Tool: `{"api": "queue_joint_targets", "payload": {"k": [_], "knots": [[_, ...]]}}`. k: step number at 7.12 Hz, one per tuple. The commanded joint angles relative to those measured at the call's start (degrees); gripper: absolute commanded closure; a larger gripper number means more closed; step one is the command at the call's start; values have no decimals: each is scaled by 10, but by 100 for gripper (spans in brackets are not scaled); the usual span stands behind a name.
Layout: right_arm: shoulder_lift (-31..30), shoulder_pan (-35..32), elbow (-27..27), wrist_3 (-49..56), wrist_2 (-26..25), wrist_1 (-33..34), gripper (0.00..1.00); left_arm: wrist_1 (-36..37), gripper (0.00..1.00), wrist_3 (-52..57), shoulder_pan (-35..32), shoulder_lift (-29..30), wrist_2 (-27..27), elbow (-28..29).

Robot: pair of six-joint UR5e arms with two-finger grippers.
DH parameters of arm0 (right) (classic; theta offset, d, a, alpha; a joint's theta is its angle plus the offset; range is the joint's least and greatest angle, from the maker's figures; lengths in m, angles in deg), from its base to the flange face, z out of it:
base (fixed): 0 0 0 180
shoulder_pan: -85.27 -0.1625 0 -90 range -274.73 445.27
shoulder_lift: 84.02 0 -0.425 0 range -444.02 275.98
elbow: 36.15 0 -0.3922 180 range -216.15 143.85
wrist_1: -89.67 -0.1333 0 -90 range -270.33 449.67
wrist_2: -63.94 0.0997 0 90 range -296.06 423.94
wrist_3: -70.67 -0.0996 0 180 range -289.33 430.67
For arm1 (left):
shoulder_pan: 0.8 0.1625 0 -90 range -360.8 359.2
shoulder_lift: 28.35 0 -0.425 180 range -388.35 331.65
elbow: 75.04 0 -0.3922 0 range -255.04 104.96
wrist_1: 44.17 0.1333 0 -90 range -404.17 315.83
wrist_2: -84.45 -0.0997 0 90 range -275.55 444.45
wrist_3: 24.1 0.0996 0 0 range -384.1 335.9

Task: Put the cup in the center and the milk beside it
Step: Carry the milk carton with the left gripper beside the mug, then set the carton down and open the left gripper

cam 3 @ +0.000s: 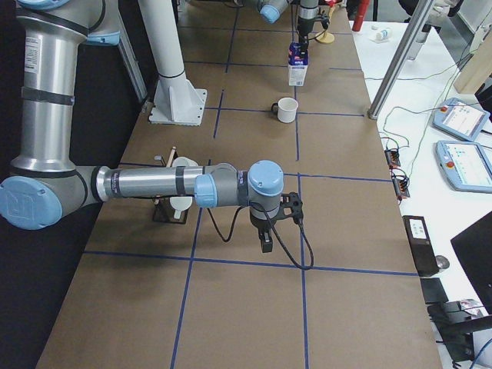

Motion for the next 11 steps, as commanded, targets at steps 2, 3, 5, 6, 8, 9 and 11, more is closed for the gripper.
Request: {"api": "queue_joint_targets", "payload": {"k": [2,3,5,6,8,9,11], "knots": [[0,0,0,0,0,-1,0,-62,56,-50,46,24,-35,49],[0,0,0,1,0,-1,0,-63,53,-50,48,23,-35,53],[0,0,0,0,0,-1,0,-63,6,-50,57,22,-57,57],[0,0,0,0,0,-1,0,-62,1,-50,59,23,-77,56],[1,0,0,-1,-1,-1,0,-53,1,-45,44,49,-68,50],[1,0,-1,-1,-1,-1,0,-53,1,-43,20,48,-33,48],[0,0,-4,-1,-3,0,0,-12,1,47,-54,-8,33,-13]]}}
